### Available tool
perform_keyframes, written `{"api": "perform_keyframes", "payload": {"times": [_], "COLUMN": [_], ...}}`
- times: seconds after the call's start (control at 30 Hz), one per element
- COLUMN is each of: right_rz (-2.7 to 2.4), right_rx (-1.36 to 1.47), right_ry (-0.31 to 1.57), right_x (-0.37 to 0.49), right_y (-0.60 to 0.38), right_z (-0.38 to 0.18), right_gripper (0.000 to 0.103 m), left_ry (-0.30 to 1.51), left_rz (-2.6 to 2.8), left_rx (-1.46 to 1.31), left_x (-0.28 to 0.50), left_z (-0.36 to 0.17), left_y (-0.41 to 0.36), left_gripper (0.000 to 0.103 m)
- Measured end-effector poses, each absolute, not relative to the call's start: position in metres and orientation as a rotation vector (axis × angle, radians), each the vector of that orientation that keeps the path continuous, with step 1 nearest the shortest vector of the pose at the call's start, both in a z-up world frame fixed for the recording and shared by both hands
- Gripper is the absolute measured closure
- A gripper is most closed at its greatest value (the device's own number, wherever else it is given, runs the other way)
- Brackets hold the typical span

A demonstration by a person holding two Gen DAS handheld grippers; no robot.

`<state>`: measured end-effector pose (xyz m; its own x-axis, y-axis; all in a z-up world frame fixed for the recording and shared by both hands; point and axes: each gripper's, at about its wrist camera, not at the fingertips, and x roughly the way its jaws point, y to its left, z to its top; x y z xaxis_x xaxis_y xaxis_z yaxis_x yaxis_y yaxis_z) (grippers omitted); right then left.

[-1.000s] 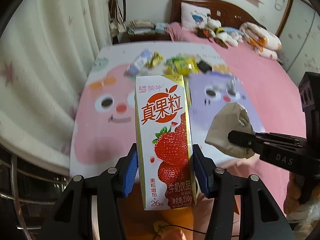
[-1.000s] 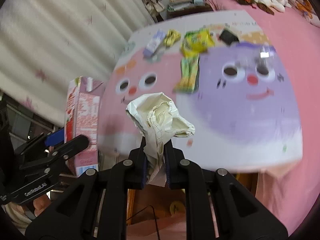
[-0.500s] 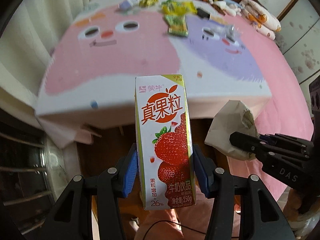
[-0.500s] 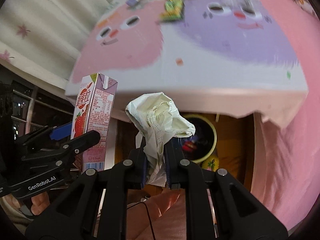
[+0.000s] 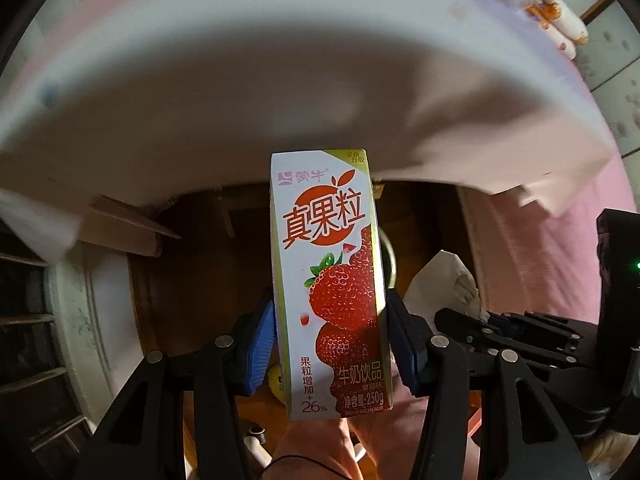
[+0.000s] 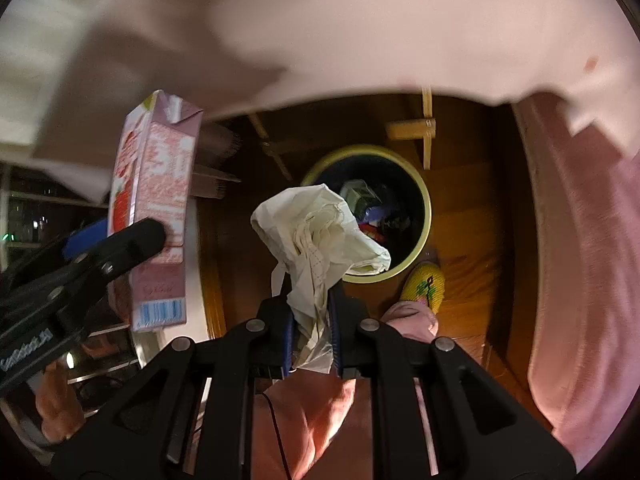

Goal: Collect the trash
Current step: 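Lift the paper bag and milk carton and carry both down over the bin, then open both tools to drop the paper bag and milk carton into the bin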

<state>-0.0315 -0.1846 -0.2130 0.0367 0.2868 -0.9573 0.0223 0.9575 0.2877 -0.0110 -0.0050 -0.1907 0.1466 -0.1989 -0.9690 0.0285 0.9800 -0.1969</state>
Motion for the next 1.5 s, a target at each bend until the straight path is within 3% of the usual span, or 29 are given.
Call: {"api": "perform_keyframes", "payload": {"times": [0.4, 0.5, 0.57, 0.67, 0.73, 1.1, 1.5], "right_rz": [0.113, 0.092, 0.071, 0.060, 0.060, 0.084, 0.155], "right_rx": [0.344, 0.402, 0.424, 0.438, 0.446, 0.489, 0.568], "right_ry": [1.601, 1.588, 1.571, 1.557, 1.552, 1.538, 1.446], "right_x": [-0.007, 0.000, 0.002, 0.005, 0.005, 0.003, -0.010], "right_y": [-0.214, -0.221, -0.226, -0.229, -0.232, -0.233, -0.221], "right_z": [-0.382, -0.404, -0.412, -0.417, -0.415, -0.358, -0.212], "right_gripper": [0.087, 0.072, 0.057, 0.057, 0.056, 0.056, 0.056], "left_ry": [1.478, 1.488, 1.498, 1.495, 1.478, 1.379, 1.149], "left_rz": [-0.150, -0.143, -0.137, -0.118, -0.104, -0.088, -0.159], "left_rx": [-0.105, -0.098, -0.109, -0.124, -0.123, -0.139, -0.178], "left_x": [0.011, 0.018, 0.024, 0.030, 0.032, 0.031, 0.037], "left_z": [-0.337, -0.357, -0.369, -0.378, -0.376, -0.294, -0.116], "left_y": [-0.044, -0.052, -0.051, -0.046, -0.046, -0.027, -0.007], "left_gripper": [0.050, 0.049, 0.040, 0.025, 0.023, 0.022, 0.022]}}
